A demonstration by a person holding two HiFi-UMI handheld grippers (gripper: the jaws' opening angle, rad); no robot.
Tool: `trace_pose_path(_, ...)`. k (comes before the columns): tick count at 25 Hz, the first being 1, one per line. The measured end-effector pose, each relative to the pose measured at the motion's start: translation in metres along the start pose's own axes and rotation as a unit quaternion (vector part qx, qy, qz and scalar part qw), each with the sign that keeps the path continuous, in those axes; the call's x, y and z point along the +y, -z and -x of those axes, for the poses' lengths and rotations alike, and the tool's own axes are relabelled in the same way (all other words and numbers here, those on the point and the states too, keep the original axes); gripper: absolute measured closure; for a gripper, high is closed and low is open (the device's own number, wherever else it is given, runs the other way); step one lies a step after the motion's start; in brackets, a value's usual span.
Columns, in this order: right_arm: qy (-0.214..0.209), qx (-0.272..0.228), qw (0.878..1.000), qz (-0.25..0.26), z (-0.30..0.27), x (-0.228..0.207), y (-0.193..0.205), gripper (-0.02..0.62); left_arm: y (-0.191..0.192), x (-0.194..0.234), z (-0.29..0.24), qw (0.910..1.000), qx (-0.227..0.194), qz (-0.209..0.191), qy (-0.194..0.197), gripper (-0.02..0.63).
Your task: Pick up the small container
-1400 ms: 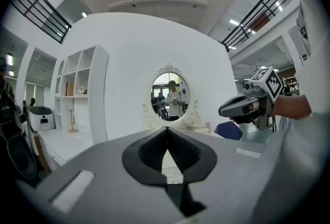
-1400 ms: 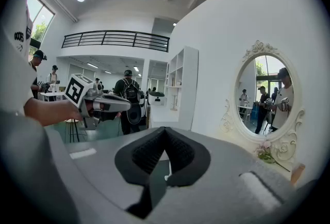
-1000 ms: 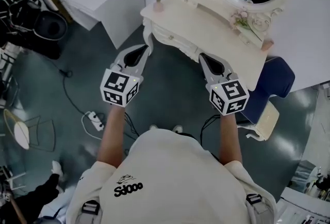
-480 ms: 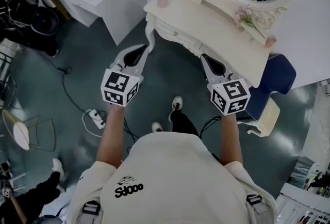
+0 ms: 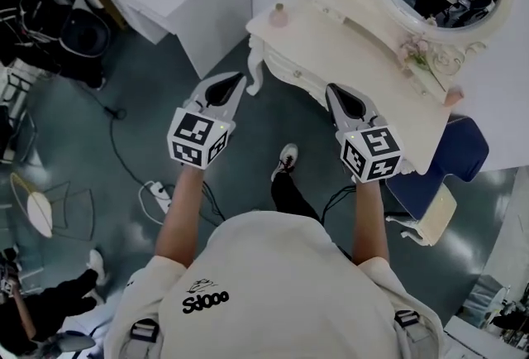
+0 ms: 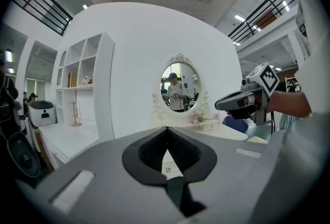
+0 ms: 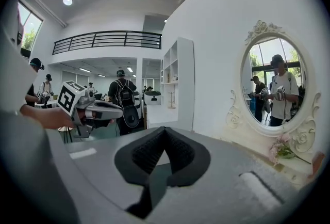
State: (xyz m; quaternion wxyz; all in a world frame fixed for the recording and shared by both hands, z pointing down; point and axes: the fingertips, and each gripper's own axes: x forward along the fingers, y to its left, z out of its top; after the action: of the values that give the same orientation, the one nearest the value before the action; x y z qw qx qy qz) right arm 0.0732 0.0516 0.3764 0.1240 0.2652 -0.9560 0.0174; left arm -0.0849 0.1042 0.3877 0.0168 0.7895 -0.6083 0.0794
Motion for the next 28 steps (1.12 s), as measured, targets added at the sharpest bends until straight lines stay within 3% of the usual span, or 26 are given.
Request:
trace_pose_path(9,-0.03,0.005,1.0,0.006,-0.097,-0.085,-0.028,0.594,-0.022,0.066,-0.112,0.9999,0.009,0.005,-0.011,0.588)
trace_pose_path(18,-0.033,0.002,0.999,-0.039,-0.161,-0.176,-0.044,0.594,-0.034,0.108,-0.211,0.9994,0.024,0.021,-0.014,0.588)
trace_pose_path(28,-0.038,0.031,0.997,-0.065,-0.2,-0.215,-0.028,0.594,-0.018,0.131,-0.266,0.9976,0.063,0.025,-0.009,0.588)
